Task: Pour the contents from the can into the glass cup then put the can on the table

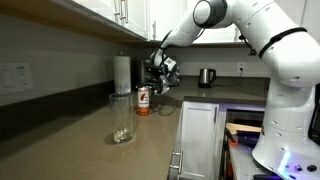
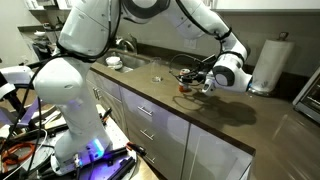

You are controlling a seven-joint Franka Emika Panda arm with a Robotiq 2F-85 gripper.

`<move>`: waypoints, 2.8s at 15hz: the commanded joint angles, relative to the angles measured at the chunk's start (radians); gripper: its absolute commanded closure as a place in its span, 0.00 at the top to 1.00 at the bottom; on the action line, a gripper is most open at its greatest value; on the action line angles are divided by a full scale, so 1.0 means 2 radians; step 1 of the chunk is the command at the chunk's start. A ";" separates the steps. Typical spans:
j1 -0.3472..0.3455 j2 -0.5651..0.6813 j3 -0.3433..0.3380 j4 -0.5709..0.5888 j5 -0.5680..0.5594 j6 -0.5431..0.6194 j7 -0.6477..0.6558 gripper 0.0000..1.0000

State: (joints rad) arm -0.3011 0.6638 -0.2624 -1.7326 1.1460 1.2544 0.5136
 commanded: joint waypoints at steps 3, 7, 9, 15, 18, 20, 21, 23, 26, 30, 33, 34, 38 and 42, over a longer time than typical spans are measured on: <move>0.001 -0.013 0.002 -0.009 -0.002 -0.012 -0.010 1.00; 0.002 -0.011 0.006 -0.006 -0.002 -0.015 -0.009 1.00; 0.003 -0.010 0.008 -0.005 -0.001 -0.016 -0.009 1.00; 0.003 -0.009 0.013 -0.003 0.002 -0.019 -0.009 1.00; 0.003 -0.009 0.014 -0.002 0.003 -0.022 -0.009 0.97; 0.003 -0.008 0.014 -0.001 0.003 -0.025 -0.008 0.95; 0.003 -0.008 0.014 0.000 0.003 -0.027 -0.008 0.93; 0.004 -0.008 0.015 0.001 0.003 -0.029 -0.007 0.95; 0.004 -0.006 0.016 0.003 0.003 -0.031 -0.006 1.00; 0.005 -0.004 0.017 0.006 0.002 -0.033 -0.005 0.93; 0.005 -0.003 0.017 0.007 0.002 -0.034 -0.005 0.73; 0.005 -0.003 0.017 0.006 0.001 -0.034 -0.005 0.75; 0.005 -0.003 0.017 0.006 0.001 -0.034 -0.006 0.44; 0.005 -0.003 0.017 0.004 0.001 -0.034 -0.007 0.75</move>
State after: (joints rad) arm -0.2957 0.6603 -0.2211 -1.7276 1.1470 1.2120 0.5120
